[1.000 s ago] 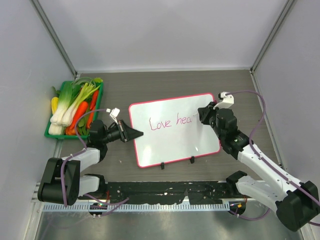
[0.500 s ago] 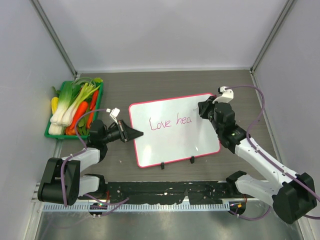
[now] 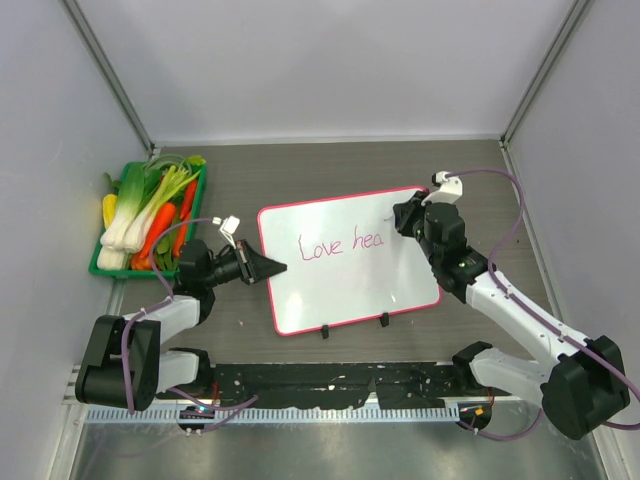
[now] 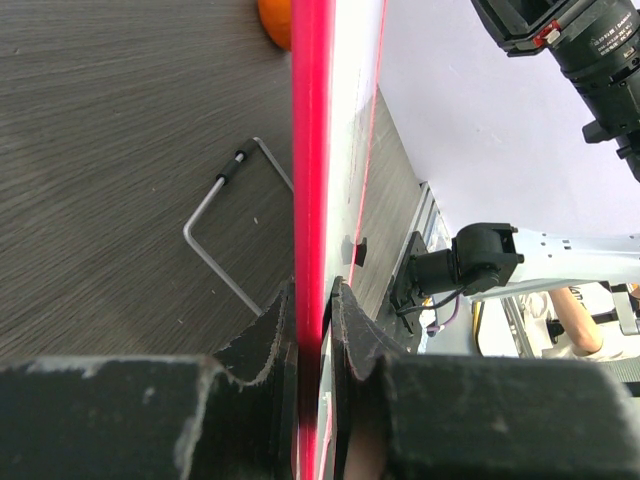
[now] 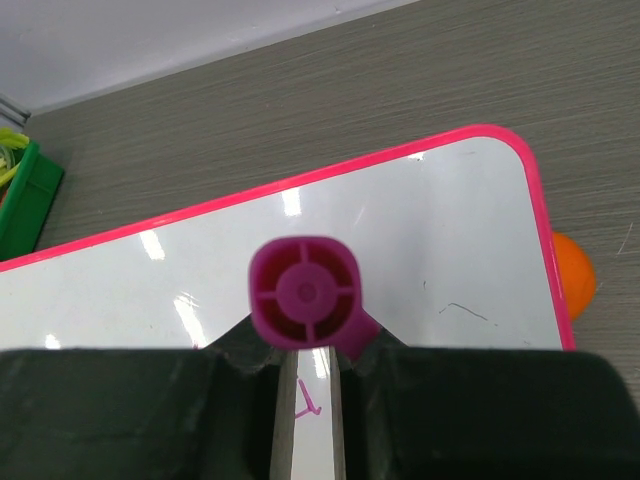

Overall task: Write a sentence on the whiteboard
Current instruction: Write on the whiteboard with the whiteboard.

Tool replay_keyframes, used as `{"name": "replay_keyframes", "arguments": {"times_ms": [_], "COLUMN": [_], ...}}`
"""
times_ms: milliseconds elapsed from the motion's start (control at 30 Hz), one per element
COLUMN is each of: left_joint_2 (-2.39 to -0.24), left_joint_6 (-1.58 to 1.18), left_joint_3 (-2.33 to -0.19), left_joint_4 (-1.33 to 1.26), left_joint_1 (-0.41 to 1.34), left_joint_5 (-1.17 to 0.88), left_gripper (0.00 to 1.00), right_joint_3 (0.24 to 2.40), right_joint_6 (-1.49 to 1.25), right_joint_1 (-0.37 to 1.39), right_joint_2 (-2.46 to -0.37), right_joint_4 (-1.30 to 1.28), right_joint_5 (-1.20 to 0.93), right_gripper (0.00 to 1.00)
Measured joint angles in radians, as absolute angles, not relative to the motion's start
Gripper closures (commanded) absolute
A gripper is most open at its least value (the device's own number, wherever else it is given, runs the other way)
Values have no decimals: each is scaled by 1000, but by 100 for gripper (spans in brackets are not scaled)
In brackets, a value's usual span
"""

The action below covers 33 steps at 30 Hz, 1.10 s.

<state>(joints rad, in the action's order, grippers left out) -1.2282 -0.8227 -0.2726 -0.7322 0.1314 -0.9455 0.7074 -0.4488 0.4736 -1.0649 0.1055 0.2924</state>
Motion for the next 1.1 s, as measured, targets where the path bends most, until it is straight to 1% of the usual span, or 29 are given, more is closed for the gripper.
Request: {"name": "replay_keyframes", "arguments": {"times_ms": [667, 1100], "left_joint_2": [-1228, -1228], "left_joint_6": [-823, -823], "left_joint_3": [-273, -273], "left_joint_4": [-731, -731], "left_joint_1": [131, 131], "left_joint_5": [-945, -945], "left_gripper": [100, 100], "right_joint_3": [591, 557], "right_joint_6": [-460, -467], "right_joint_1": [471, 469], "right_joint_2": [-960, -917], "right_joint_4": [98, 74], "right_joint_5": [222, 196], "right_gripper": [99, 99]}}
